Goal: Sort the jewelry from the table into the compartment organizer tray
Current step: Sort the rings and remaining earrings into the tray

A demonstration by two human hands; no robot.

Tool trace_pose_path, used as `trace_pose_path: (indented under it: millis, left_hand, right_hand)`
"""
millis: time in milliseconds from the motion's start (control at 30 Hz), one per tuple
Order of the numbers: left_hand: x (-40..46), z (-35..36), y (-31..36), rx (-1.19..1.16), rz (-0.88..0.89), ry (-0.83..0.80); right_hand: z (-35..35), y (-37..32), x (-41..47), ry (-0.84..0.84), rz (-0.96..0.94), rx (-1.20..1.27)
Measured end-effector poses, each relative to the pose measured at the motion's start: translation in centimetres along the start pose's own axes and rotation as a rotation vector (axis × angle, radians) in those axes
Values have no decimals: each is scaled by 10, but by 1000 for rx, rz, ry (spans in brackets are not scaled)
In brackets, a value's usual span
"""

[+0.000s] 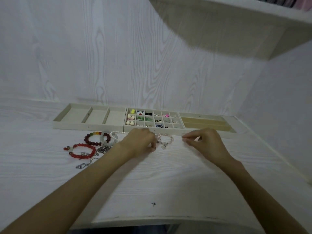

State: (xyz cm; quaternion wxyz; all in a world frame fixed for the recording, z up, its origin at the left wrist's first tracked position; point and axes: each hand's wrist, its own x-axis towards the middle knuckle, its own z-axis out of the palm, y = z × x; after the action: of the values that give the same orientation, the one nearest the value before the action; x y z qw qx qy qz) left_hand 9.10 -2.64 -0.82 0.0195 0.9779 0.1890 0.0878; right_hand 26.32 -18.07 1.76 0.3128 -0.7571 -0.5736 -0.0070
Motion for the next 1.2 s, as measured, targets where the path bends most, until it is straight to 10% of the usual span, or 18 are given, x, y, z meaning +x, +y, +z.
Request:
trace_pose_path:
  millis: [600, 1200]
  left_hand:
    - [53, -30, -45, -241, -51, 1]
    - [51, -35, -48, -268, -28, 8]
  right_hand:
    - [4, 34, 160, -689, -80, -471]
    - [14, 24, 164, -806, -140, -860]
